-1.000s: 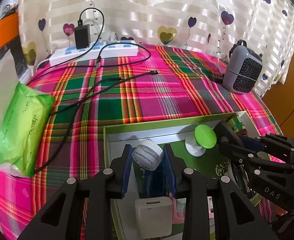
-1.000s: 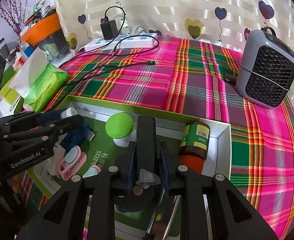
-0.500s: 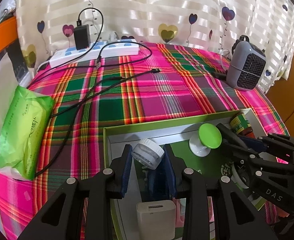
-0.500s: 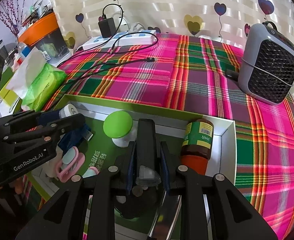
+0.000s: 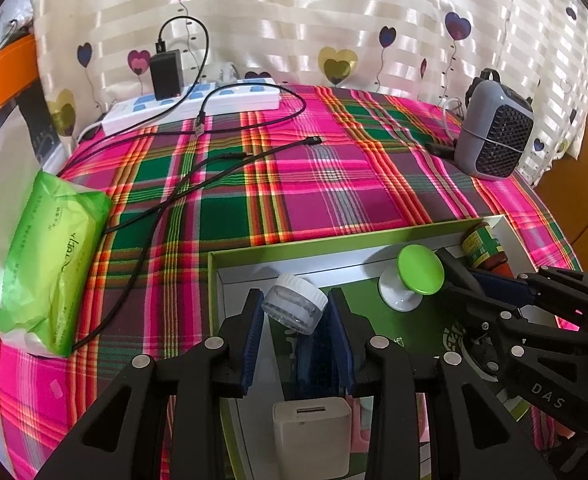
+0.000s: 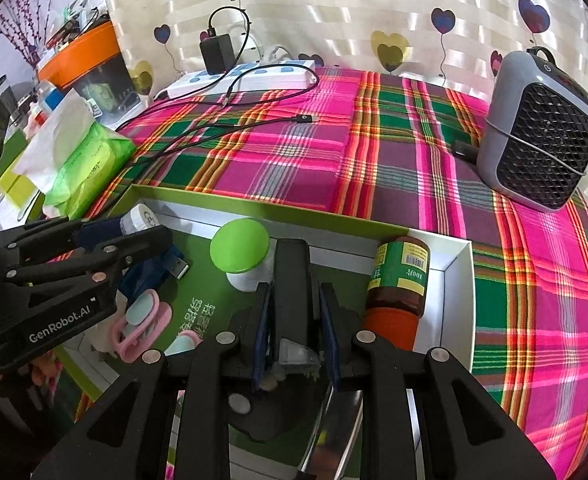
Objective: Organize rigid objects
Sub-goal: 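Lower the white jar into the box and open the left gripper while the right gripper releases the black stick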
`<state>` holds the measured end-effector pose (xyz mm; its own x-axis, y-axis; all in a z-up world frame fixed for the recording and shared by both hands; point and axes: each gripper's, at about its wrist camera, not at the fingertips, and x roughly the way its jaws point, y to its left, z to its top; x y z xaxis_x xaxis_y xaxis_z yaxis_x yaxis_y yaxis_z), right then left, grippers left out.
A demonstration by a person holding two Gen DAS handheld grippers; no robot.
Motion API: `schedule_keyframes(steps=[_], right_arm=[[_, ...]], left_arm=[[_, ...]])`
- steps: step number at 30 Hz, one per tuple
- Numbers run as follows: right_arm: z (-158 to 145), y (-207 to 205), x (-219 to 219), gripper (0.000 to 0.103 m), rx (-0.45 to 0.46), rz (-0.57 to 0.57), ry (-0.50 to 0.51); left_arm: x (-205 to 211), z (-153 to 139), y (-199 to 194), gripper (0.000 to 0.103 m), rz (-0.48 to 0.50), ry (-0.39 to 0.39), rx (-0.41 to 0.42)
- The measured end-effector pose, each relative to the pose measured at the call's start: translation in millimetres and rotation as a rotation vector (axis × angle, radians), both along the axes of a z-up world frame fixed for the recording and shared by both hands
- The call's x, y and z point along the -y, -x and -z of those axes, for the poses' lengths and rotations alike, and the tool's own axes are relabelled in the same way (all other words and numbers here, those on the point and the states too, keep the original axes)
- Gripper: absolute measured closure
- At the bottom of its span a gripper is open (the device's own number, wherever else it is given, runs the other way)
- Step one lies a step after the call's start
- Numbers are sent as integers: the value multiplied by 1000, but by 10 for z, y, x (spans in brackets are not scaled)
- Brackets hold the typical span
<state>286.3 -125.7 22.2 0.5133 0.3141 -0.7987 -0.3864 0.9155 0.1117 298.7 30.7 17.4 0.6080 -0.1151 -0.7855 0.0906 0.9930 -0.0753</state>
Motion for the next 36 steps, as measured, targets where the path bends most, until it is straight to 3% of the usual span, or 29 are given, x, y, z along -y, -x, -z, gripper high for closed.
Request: schedule_keyframes(steps=[4,11,15,28,36], right_arm=[[-12,-1,12,71,0,2,-8],[-31,35,9,69,12,7,-4],[-61,94,26,62,31,19,-1],[-244,459,42,62,101,37,-19],[-292,701,104,62,124,63,-37]], left_arm=[[12,-5,30,71,0,-3,-1],[34,-45,132,71,-8,-24,16],[34,-132,233,71,-7,-22,41],[61,-298,664,71,-33,10,84],[112,-316,964,71,-52,-9,92]])
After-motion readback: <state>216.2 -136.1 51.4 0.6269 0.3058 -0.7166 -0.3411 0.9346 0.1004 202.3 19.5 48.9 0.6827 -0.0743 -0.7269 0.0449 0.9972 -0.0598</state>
